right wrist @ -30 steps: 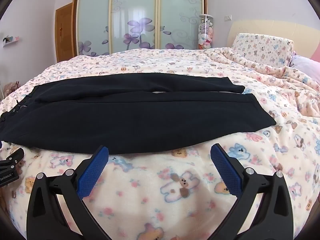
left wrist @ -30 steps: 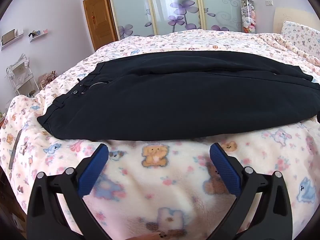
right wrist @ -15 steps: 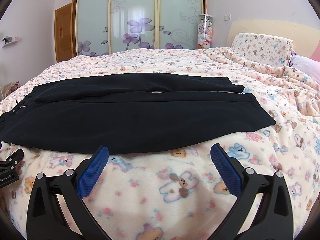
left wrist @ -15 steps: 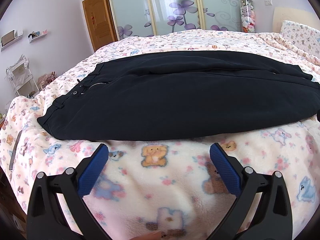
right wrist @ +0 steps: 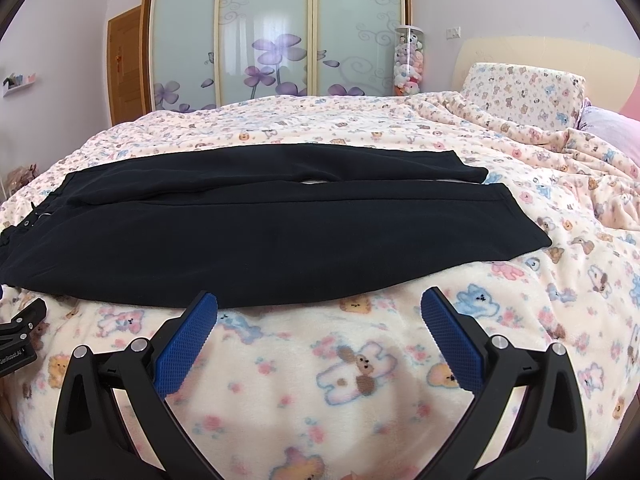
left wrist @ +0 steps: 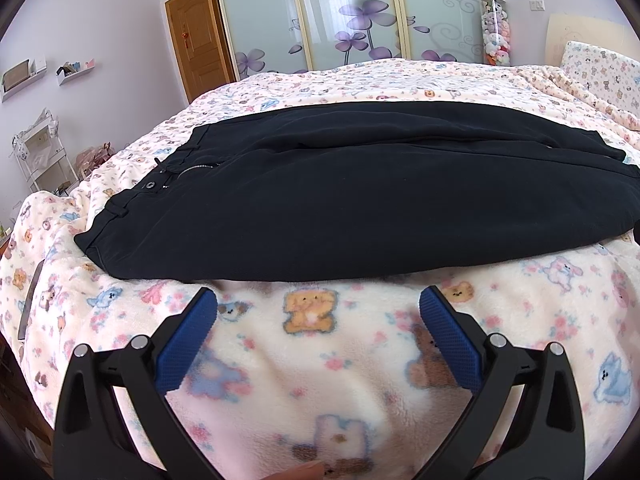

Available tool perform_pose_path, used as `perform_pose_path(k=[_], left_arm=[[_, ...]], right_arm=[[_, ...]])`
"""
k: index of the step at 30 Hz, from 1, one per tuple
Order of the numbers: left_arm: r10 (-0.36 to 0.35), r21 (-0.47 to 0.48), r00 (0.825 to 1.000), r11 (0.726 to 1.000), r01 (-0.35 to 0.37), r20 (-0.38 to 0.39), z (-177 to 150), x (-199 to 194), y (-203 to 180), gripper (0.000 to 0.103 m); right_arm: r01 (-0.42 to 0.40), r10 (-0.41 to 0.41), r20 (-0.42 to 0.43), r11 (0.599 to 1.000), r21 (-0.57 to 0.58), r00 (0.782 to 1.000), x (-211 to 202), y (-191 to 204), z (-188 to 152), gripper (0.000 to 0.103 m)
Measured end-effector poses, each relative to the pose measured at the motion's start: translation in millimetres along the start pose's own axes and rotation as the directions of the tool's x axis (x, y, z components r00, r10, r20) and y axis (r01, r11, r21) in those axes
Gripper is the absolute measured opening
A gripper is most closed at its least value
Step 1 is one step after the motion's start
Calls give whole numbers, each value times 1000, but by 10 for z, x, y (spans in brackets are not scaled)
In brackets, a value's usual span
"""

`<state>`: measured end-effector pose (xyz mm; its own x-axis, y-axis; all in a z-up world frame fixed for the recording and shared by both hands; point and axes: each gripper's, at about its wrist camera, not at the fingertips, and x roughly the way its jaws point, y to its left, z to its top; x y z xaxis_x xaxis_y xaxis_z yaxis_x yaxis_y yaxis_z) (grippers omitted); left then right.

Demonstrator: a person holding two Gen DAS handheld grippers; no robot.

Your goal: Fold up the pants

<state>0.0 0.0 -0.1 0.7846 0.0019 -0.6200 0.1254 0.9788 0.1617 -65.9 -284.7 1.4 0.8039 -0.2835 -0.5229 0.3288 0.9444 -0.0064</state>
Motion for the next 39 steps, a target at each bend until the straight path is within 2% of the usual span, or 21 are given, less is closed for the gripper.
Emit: perform_pose_path(k=[39], left_arm=[[-2, 1, 1000, 1000, 2, -2, -11, -30, -51, 101]], right_arm=[[-1, 1, -5, 1000, 2, 1000, 9, -2, -11, 102]])
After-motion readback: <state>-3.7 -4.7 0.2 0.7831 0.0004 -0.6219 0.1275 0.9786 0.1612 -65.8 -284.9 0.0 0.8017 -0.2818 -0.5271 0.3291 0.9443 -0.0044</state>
